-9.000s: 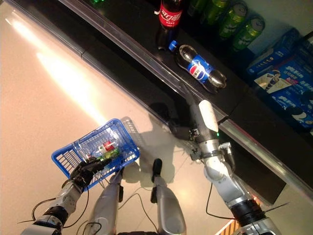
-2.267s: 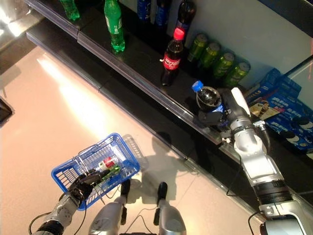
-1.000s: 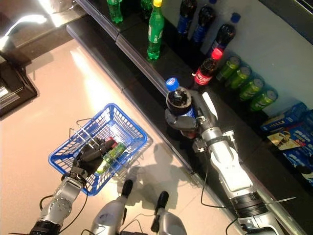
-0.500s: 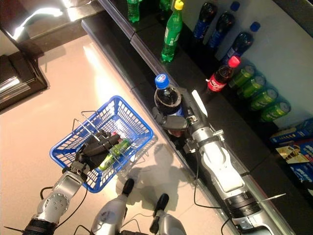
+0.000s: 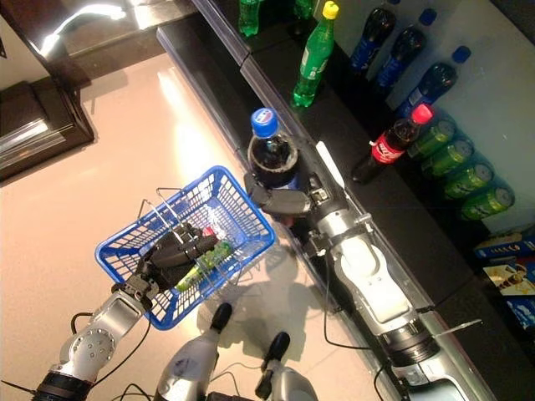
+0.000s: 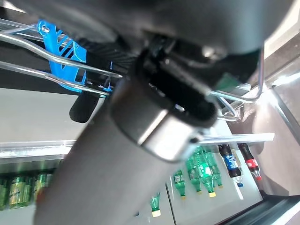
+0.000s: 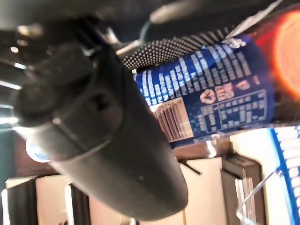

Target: Pick up the drink and place into the basket.

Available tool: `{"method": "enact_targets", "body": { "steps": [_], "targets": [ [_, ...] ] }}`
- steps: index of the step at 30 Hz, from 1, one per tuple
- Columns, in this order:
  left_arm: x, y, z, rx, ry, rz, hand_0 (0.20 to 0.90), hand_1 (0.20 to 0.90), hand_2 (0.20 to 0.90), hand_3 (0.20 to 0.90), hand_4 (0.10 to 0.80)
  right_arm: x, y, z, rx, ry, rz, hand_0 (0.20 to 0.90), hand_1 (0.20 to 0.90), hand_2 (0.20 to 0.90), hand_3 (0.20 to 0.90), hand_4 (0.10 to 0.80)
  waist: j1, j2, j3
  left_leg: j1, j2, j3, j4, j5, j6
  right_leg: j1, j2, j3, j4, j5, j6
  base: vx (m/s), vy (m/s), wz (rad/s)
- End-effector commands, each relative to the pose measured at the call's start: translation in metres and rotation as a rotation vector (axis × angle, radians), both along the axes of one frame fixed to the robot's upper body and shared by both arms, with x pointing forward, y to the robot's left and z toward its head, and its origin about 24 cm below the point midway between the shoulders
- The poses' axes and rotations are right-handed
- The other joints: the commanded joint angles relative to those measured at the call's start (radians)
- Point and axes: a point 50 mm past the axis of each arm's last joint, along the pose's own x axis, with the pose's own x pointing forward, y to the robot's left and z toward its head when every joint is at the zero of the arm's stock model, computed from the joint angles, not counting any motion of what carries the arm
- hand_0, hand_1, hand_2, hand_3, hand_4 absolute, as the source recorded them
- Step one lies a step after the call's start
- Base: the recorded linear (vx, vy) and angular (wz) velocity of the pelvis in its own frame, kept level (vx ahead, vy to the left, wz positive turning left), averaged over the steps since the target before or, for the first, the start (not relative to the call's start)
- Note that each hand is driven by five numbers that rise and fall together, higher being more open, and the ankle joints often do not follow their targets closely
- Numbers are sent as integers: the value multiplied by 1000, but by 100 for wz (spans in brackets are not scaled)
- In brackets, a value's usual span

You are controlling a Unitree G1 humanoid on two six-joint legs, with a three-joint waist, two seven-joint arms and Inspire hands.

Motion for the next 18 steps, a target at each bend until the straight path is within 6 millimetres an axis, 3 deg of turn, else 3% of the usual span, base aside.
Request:
{"method": "enact_targets", "body": {
  "steps": [1,13,18],
  "targets": [
    [-18,-64,115,-308,-666,-403,300,300,300,200,100,-26,34,38,209,-235,259,300,300,300,200,100,-20,10,-409,32,-18,33,-3,-79,-21,45,1,-58,2,-30,51,-2,8,4],
    [-25,-79,126,-355,-713,-493,300,300,300,200,100,-28,54,27,249,-136,343,300,300,300,200,100,-18,12,-413,26,-22,24,-3,-75,-19,42,-2,-59,1,-28,50,-2,6,3],
    [-28,-83,129,-374,-736,-529,300,300,300,200,100,-23,58,10,260,-42,335,300,300,300,200,100,-14,10,-417,23,-23,22,-3,-73,-20,42,-4,-62,-2,-28,50,0,0,0]
  ]
}}
